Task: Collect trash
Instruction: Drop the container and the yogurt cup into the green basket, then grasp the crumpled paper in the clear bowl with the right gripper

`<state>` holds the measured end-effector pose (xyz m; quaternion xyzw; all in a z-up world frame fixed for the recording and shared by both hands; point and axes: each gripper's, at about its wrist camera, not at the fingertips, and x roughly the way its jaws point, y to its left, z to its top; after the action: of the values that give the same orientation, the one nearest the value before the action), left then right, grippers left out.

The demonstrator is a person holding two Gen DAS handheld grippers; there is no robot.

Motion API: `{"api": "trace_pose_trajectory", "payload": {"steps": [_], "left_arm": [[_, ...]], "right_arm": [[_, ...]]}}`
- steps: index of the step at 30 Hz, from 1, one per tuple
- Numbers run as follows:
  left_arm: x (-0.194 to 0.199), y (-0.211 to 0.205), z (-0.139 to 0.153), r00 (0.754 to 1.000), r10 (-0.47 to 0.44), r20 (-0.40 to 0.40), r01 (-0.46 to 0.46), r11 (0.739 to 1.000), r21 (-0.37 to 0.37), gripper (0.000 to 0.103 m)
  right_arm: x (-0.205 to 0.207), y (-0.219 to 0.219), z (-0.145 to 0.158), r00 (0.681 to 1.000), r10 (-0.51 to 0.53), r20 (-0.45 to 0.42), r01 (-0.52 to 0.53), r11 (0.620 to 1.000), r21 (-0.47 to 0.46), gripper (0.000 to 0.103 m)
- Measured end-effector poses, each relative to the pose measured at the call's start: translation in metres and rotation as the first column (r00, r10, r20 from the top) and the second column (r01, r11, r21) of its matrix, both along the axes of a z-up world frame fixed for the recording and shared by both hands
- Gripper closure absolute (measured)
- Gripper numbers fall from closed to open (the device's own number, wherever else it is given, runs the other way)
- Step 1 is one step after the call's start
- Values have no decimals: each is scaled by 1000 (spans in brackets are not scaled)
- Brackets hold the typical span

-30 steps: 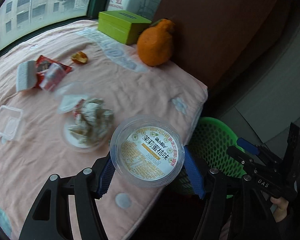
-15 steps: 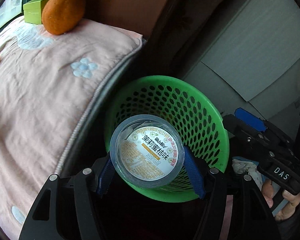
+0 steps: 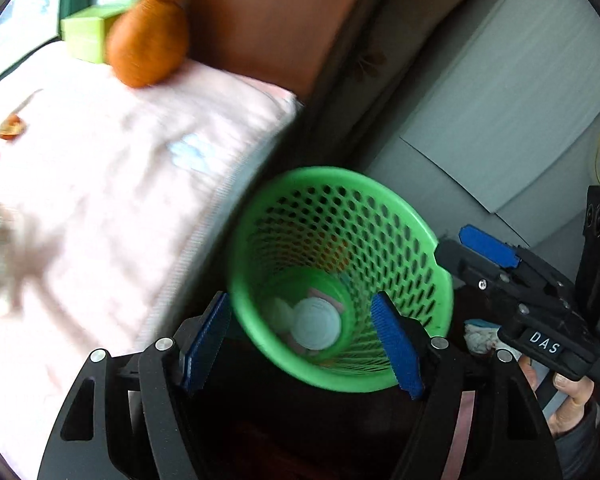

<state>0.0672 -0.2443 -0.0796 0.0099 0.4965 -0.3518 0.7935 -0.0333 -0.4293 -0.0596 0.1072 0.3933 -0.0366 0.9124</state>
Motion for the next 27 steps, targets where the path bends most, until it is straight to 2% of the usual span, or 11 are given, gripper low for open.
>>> {"api": "trace_pose_trajectory", "payload": {"steps": [5, 10, 20, 27], "left_arm": [[8, 46, 14, 995, 96, 41, -97, 995, 17, 33], [20, 96, 24, 977, 199, 76, -202, 979, 28, 33], [43, 198, 34, 908, 410, 88, -414, 910, 30, 33], [49, 246, 34, 862, 499, 89, -503, 864, 20, 33]], "right_arm": [[17, 26, 4, 998, 68, 11, -68, 998, 7, 33], [36, 58, 8, 989, 145, 23, -145, 989, 6, 30], [81, 149, 10, 939, 341, 36, -341, 940, 2, 29], [114, 213, 6, 888, 460, 27, -459, 888, -19, 29]]}}
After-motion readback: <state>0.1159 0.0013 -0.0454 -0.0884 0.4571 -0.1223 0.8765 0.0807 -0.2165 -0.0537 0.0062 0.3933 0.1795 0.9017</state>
